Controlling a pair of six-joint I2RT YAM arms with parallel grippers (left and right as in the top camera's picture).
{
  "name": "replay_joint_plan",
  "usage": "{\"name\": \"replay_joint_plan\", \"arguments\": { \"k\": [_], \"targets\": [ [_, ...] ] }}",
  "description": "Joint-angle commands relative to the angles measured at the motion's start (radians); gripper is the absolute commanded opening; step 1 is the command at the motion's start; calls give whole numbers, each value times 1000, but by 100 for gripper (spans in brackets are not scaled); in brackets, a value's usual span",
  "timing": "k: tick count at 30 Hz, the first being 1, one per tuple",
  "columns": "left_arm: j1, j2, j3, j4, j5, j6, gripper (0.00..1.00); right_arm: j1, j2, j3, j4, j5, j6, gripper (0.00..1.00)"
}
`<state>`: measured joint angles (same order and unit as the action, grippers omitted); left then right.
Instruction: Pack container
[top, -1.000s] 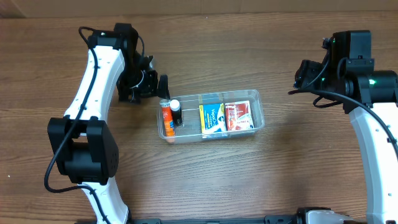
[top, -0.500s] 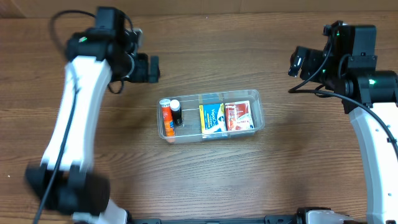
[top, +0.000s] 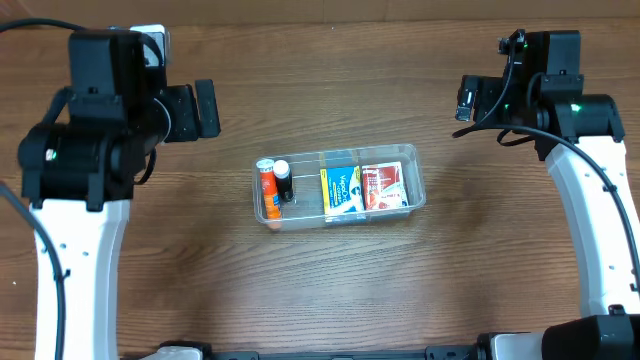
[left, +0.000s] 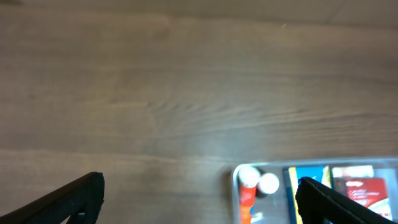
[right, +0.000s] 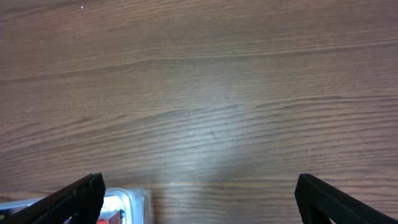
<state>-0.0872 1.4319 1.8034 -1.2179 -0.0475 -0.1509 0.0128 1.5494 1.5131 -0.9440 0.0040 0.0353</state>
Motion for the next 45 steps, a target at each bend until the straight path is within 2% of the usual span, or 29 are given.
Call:
{"name": "replay_joint_plan", "arguments": {
  "k": [1,6,11,21,27,31,34,45],
  "targets": [
    [13,16,0,-44,-32,-3,100,-2,-27,16,-71,-6,-14,100],
    [23,-29,-2,-79,-27,-7,100,0,-76,11,-163,-5,37,100],
    [23,-160,-79,-78,-27,-7,100,0,-211,-52,-188,13,79,100],
    [23,-636,-631,77,-33,-42,100,9,-656,-370,-153,11,96,100],
    [23,-905,-851,71,-38,-215,100,26,-899,-537,-166,5,124,100],
    [23,-948,-904,69,-26,-272,100,26,-927,-541,-185,5,126,100],
    [23,-946,-905,89,-5,-383,100,26,-925,-541,-188,5,126,100],
    [23,-946,-905,37,-5,-388,100,26,-925,-541,-189,5,126,100]
  ]
}}
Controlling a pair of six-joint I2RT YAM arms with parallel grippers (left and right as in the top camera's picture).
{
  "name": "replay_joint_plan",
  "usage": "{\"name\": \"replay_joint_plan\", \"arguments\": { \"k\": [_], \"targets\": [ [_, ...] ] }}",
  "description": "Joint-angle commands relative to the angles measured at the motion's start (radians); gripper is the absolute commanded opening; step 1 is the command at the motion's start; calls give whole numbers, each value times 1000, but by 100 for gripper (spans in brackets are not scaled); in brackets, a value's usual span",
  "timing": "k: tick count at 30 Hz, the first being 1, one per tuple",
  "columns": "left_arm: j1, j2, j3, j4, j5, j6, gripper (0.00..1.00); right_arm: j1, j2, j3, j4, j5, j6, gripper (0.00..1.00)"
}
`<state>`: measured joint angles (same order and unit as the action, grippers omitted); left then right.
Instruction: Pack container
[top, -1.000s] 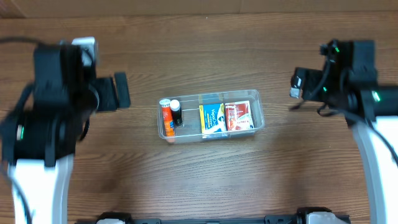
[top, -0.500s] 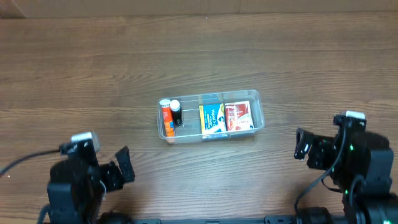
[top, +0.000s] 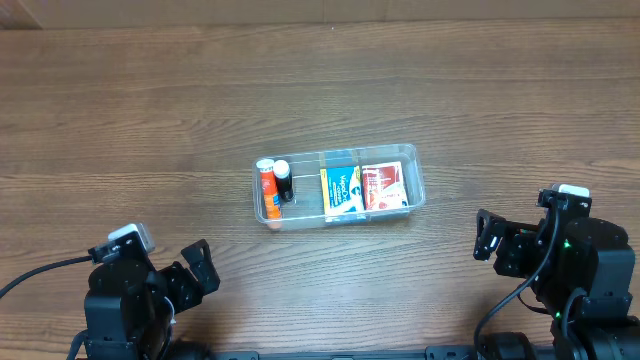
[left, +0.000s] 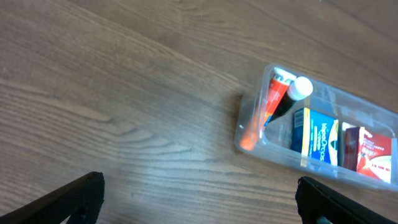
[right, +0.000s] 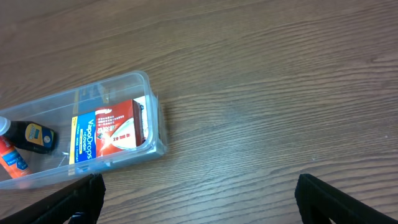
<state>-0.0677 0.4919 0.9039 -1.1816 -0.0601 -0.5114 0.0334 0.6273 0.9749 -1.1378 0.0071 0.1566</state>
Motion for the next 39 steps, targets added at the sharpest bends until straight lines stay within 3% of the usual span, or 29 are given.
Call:
{"name": "replay_joint_plan", "arguments": {
  "k": [1,15,25,32,36,39],
  "targets": [
    [3,-6,-6,1,8,-28,100,5,-3,-3,5,2,5,100],
    [4,-6,-6,1,8,-28,100,8,-65,-41,64,5,-3,100],
    [3,-6,-6,1,8,-28,100,32,-399,-573,708,-96,-4,100],
    [3,-6,-6,1,8,-28,100,35,-520,-837,1130,-98,-40,100],
    [4,-6,-6,1,8,-28,100,38,-579,-931,1231,-101,-109,100],
    [4,-6,-6,1,8,-28,100,38,-623,-967,1214,-111,-156,100]
  ]
}}
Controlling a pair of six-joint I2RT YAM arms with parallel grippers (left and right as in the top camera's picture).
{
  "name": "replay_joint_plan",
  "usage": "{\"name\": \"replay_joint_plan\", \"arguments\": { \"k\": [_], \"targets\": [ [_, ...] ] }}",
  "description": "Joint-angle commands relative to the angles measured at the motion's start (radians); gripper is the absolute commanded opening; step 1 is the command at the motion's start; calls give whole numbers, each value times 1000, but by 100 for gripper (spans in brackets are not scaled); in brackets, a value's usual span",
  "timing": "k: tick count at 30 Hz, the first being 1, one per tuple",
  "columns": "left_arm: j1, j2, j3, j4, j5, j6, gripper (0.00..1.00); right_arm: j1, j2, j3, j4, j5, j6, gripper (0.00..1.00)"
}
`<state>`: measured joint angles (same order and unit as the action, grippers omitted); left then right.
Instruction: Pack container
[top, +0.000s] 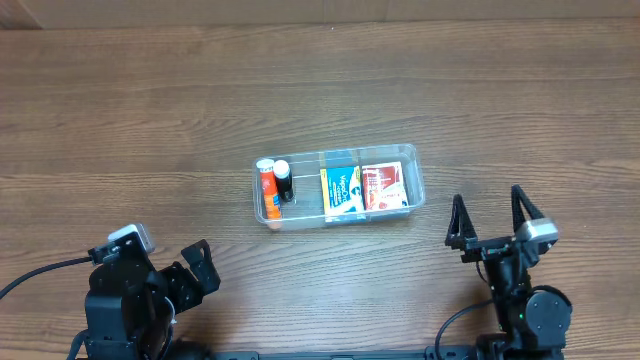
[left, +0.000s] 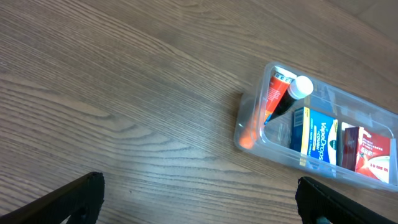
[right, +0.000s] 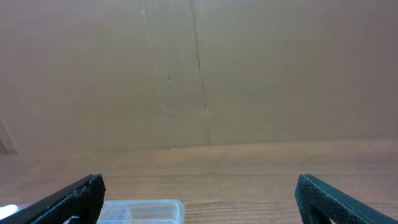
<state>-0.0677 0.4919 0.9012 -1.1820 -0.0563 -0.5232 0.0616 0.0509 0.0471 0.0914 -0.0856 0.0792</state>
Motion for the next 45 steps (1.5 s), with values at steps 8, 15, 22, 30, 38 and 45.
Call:
{"name": "replay_joint_plan", "arguments": {
  "k": [8,15,22,30,38,45],
  "targets": [
    [4,-6,-3,1,4,-16,100,10,-45,-39,-165,-21,-84,100],
    [4,-6,-3,1,4,-16,100,10,-43,-39,-165,-21,-84,100],
    [4,-6,-3,1,4,-16,100,10,-43,-39,-165,-21,-84,100],
    [3,-6,-3,1,4,-16,100,10,-43,-39,-165,-21,-84,100],
    [3,-6,-3,-4,-1,-3,100,10,-43,-39,-165,-21,-84,100],
    [4,-50,-32,-74,-65,30,100,10,-43,-39,-165,-21,-84,100]
  ]
}}
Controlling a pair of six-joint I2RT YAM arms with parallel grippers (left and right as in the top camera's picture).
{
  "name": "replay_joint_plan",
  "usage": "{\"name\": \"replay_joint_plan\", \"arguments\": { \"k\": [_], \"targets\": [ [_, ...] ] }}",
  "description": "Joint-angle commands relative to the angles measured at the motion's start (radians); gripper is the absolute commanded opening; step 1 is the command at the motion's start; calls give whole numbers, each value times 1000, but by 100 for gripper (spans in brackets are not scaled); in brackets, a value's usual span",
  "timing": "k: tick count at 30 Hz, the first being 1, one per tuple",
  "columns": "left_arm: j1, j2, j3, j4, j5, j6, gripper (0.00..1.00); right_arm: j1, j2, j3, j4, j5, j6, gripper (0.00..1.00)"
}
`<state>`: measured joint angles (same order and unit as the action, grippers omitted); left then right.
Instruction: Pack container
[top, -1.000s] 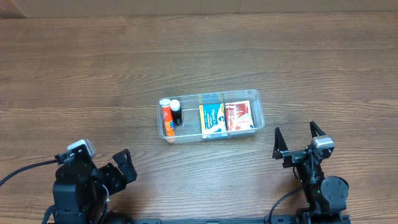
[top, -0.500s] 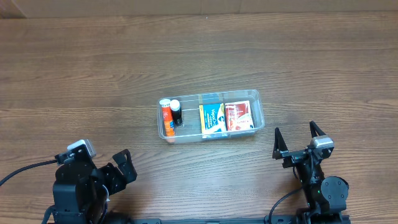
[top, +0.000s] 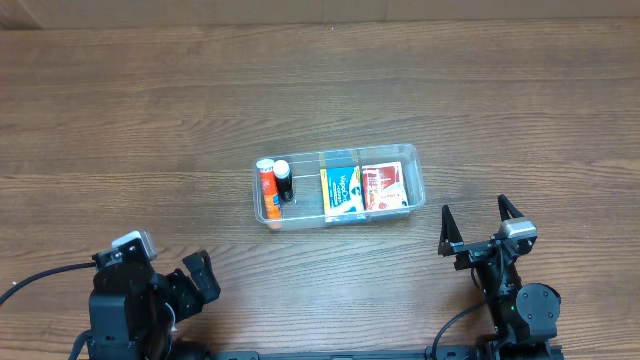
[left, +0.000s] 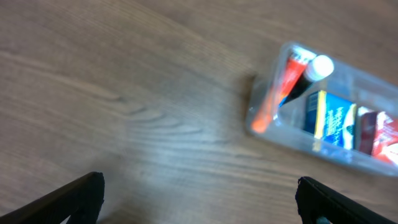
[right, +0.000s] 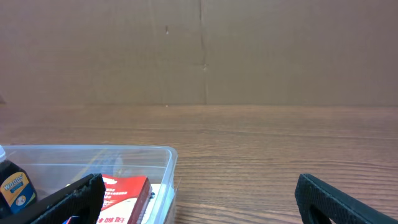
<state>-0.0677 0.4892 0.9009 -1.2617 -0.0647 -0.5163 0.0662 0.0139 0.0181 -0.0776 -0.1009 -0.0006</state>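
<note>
A clear plastic container (top: 420, 190) lies mid-table. It holds an orange tube (top: 266, 188), a small dark bottle with a white cap (top: 283, 180), a blue-and-yellow box (top: 341, 190) and a red-and-white box (top: 383, 187). My left gripper (top: 178, 283) sits folded near the front left edge, open, nothing between its fingers (left: 74, 199). My right gripper (top: 475, 228) sits near the front right, open, pointing level at the container's right end (right: 165, 180), with the red box (right: 121, 199) just inside.
A brown cardboard wall (right: 199, 50) stands behind the table's far edge. Bare wood tabletop (top: 120, 120) surrounds the container on all sides. Both arm bases sit at the front edge.
The right gripper has drawn slightly back toward the front edge and tipped down, so its view now shows the container's end. The left wrist view has shifted a little and is blurred. Contents unchanged.
First both arms stood raised at the table's far corners, grippers open, container packed with the same items. Then both were folded down at the front edge. The right gripper turned level toward the back wall, and now faces the container.
</note>
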Motion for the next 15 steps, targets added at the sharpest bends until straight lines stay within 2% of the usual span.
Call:
{"name": "replay_joint_plan", "arguments": {
  "k": [1,9,15],
  "targets": [
    [4,-72,-53,24,-78,25,100,6,-6,-10,4,-6,-4,100],
    [31,-340,-364,252,-148,27,100,6,-6,-10,4,-6,-4,100],
    [56,-468,-578,567,-145,174,100,6,-6,-10,4,-6,-4,100]
  ]
}}
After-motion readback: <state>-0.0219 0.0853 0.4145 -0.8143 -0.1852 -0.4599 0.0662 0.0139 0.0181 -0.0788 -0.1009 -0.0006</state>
